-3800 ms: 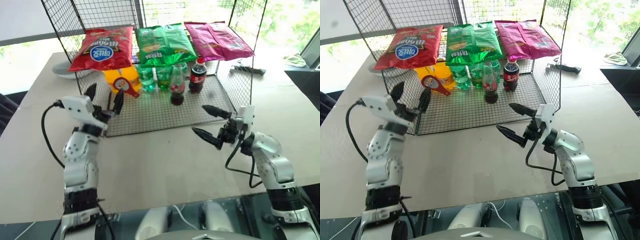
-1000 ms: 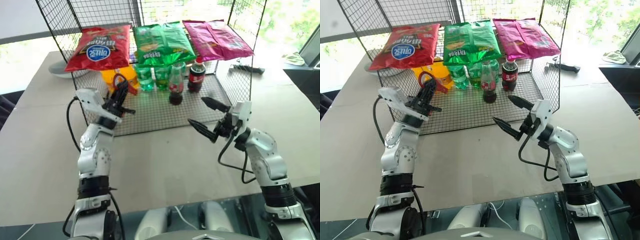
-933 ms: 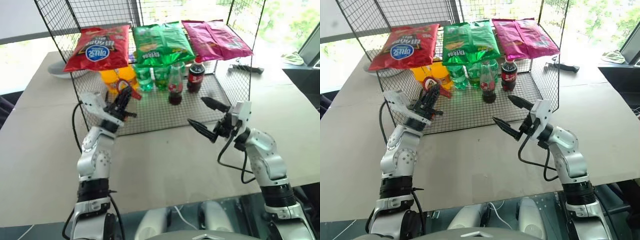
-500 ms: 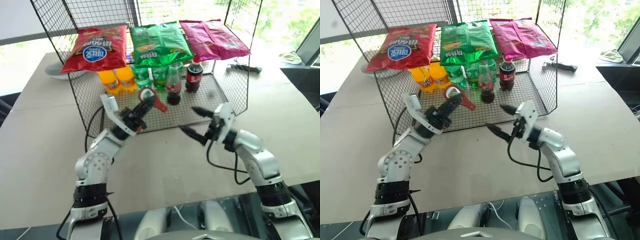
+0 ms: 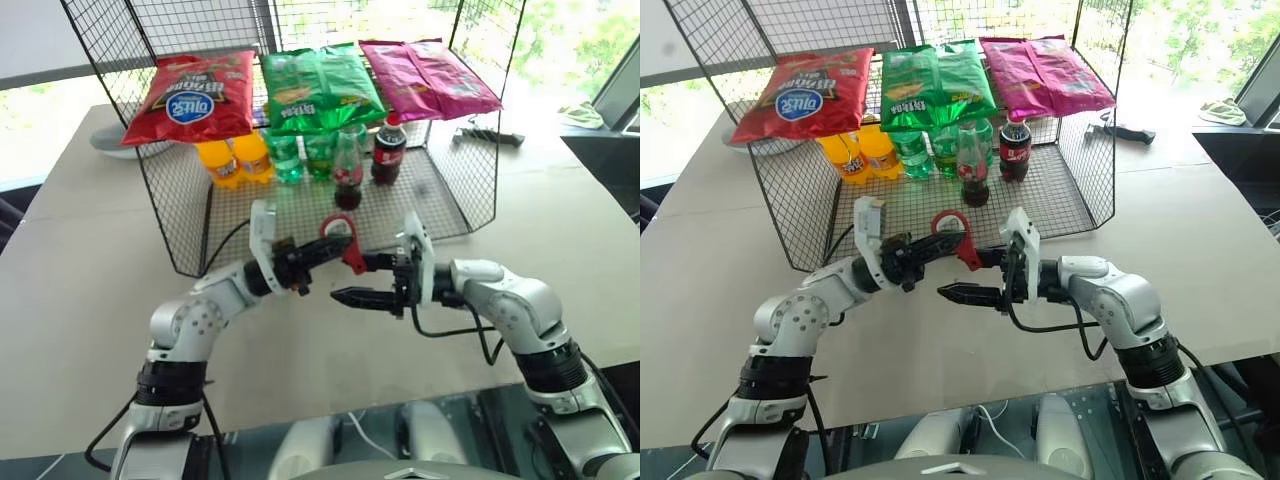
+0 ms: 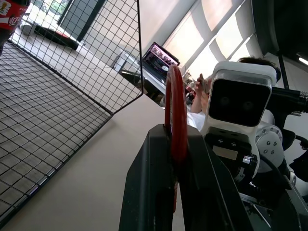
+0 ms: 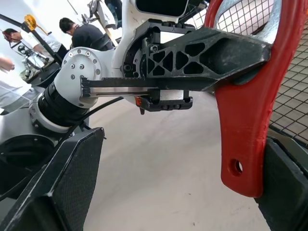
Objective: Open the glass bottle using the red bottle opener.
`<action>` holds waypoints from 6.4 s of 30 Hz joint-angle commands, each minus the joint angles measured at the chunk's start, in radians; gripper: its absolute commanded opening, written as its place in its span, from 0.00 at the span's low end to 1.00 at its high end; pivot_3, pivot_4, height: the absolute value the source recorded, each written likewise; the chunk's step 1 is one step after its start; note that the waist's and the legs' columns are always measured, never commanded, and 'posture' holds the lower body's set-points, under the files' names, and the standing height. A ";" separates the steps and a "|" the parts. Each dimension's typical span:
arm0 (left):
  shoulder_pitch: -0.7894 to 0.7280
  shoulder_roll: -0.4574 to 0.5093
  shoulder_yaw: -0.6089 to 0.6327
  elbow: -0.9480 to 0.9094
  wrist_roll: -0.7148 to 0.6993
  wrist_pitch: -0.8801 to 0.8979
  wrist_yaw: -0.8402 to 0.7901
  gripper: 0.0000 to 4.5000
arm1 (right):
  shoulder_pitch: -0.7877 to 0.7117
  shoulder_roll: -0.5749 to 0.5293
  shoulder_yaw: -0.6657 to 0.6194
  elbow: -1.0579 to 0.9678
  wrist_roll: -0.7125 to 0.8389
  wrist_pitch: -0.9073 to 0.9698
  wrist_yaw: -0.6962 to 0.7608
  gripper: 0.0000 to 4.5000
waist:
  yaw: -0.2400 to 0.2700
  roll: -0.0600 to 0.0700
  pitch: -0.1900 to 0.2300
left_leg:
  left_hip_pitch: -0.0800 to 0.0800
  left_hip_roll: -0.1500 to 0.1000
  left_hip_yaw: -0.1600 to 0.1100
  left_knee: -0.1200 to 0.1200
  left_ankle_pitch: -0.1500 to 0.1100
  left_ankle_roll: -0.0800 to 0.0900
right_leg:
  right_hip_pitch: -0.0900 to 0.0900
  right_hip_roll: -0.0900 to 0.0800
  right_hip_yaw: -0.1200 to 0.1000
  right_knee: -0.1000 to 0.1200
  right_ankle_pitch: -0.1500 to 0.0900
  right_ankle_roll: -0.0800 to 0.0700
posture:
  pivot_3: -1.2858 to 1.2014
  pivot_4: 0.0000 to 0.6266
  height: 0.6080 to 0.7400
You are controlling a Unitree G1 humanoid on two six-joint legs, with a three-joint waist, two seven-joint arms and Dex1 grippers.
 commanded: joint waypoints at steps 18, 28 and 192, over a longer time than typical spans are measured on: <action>-0.002 -0.067 0.055 -0.021 0.024 -0.071 0.001 0.16 | 0.000 -0.002 -0.023 -0.039 0.010 0.018 -0.007 0.00 | 0.000 0.000 0.000 | -0.002 0.000 0.000 0.000 0.000 0.000 | -0.001 -0.001 0.000 0.000 0.000 0.000 | 0.52 0.24 1.00; -0.013 -0.110 0.070 0.031 0.162 -0.268 0.035 0.99 | 0.086 -0.036 -0.160 0.089 -0.120 -0.160 -0.122 0.00 | 0.004 0.000 0.000 | -0.002 -0.001 0.001 0.000 0.000 0.000 | -0.001 -0.001 0.000 0.000 0.000 0.000 | 0.52 0.24 1.00; 0.140 -0.119 -0.103 -0.142 0.500 -0.751 0.067 0.41 | -0.043 0.087 -0.252 0.261 -0.336 -0.617 -0.292 0.00 | -0.002 0.000 -0.001 | -0.010 -0.003 -0.001 0.015 -0.002 0.003 | -0.006 0.000 0.001 0.006 0.000 0.000 | 0.52 0.24 1.00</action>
